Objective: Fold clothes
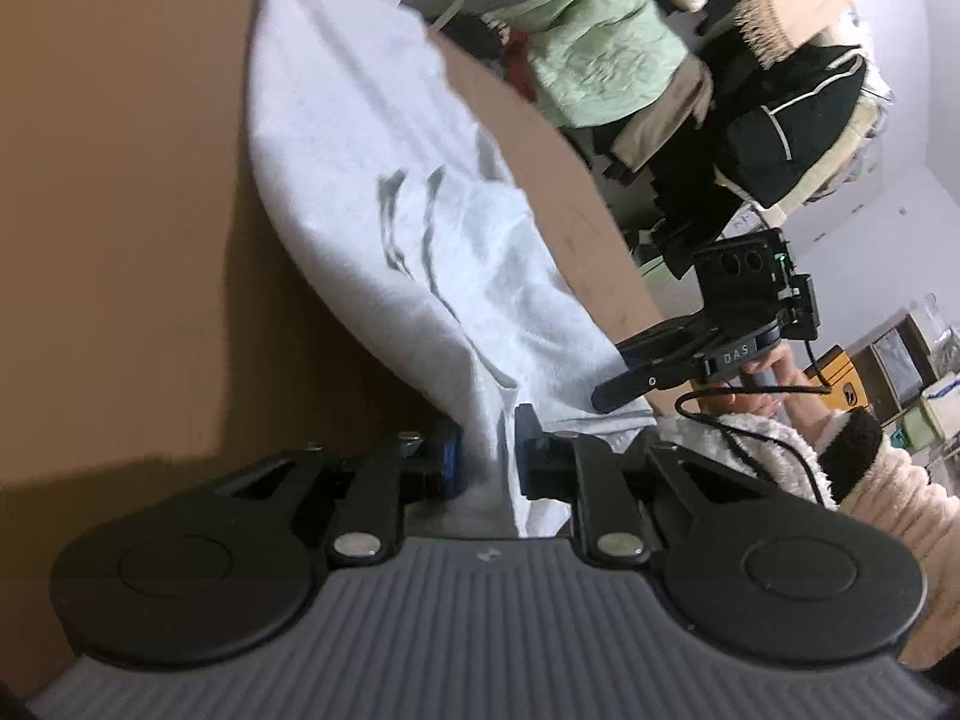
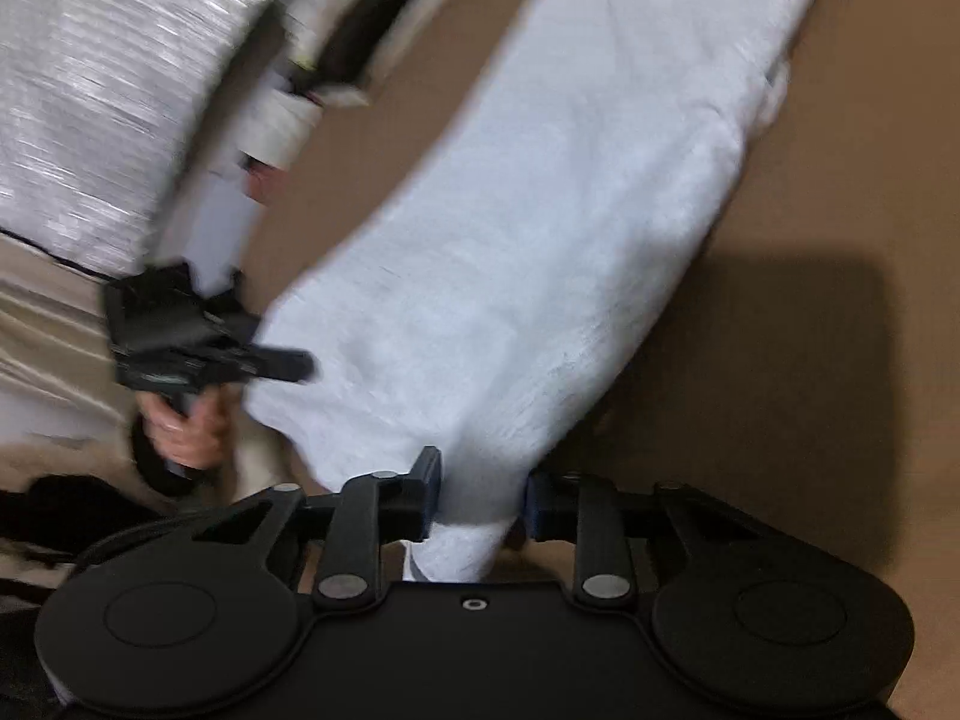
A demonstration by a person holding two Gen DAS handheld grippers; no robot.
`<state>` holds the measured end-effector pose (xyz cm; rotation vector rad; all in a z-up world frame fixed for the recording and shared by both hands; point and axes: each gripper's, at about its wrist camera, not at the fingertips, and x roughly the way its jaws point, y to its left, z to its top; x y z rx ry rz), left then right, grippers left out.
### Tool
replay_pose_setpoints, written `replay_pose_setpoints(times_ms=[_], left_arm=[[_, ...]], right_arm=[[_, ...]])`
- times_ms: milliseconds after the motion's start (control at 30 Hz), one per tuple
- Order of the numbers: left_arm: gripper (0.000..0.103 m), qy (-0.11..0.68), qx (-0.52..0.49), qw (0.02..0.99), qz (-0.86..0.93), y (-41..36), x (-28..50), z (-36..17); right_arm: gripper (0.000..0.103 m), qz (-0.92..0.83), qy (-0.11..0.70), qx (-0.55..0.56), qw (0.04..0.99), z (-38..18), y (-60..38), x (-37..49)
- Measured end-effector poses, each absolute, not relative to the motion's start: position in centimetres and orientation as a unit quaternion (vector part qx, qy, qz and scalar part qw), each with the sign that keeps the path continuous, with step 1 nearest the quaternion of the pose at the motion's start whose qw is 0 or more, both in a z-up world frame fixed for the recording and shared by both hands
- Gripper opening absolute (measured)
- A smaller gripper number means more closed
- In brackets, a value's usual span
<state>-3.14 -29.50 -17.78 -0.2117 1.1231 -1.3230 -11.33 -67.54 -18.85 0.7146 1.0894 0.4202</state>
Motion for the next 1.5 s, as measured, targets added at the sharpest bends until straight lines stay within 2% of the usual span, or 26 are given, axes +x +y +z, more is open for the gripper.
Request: replay_pose_setpoints(times_ms=[67,100,133,167,200,233,333,400,433,633,800,1033,1300,1400,1500], left_arm=[[0.057,0.488,-0.088,0.645,-0.581,-29.7,-3.3,-17.6],[0.061,0.486,-0.086,0.647,-0.581,-29.8,-3.4,-17.5],[0.059,0.484,-0.083,0.649,-0.581,-29.9,-3.6,-17.5],[0.052,0.481,-0.081,0.651,-0.581,-30.0,-3.7,-17.4],[0.039,0.479,-0.078,0.653,-0.582,-30.1,-3.8,-17.3],[0.012,0.477,-0.076,0.655,-0.582,-30.2,-3.9,-17.2],[0.01,0.47,-0.068,0.66,-0.582,-30.6,-4.2,-17.0],[0.009,0.45,-0.069,0.669,-0.588,-30.2,-4.3,-16.0],[0.009,0.432,-0.077,0.677,-0.591,-29.6,-4.2,-14.9],[0.008,0.373,-0.117,0.701,-0.596,-25.7,-3.5,-9.4],[0.008,0.344,-0.113,0.711,-0.603,-21.3,-5.7,-6.8],[0.008,0.361,-0.122,0.717,-0.584,-13.6,-9.3,-5.2],[0.008,0.374,-0.153,0.725,-0.558,-7.5,-12.0,-2.1],[0.008,0.4,-0.134,0.729,-0.539,-9.3,-10.5,-3.7],[0.008,0.366,-0.065,0.763,-0.529,-11.7,-9.6,-3.4]], right_arm=[[0.044,0.178,0.533,0.326,0.76,-19.4,-67.4,-10.8],[0.045,0.177,0.54,0.335,0.752,-19.6,-67.6,-10.8],[0.046,0.178,0.538,0.346,0.748,-19.9,-67.8,-10.5],[0.046,0.179,0.536,0.358,0.743,-20.2,-67.9,-10.3],[0.046,0.18,0.535,0.369,0.739,-20.5,-68.1,-10.0],[0.045,0.174,0.534,0.37,0.74,-20.4,-67.9,-9.8],[0.021,0.156,0.532,0.375,0.743,-20.4,-67.2,-9.0],[0.017,0.15,0.528,0.341,0.763,-18.5,-66.1,-8.9],[0.016,0.146,0.525,0.324,0.773,-17.5,-65.5,-8.9],[0.014,0.12,0.443,0.383,0.801,-11.5,-64.2,-10.8],[0.014,0.129,0.406,0.411,0.806,-9.4,-61.3,-12.2],[0.014,0.108,0.442,0.425,0.782,-10.0,-53.7,-14.5],[0.015,0.172,0.433,0.438,0.769,-6.3,-46.6,-17.0],[0.016,0.136,0.459,0.451,0.753,-7.7,-47.1,-15.9],[0.016,0.108,0.459,0.502,0.725,-9.2,-49.2,-14.2]])
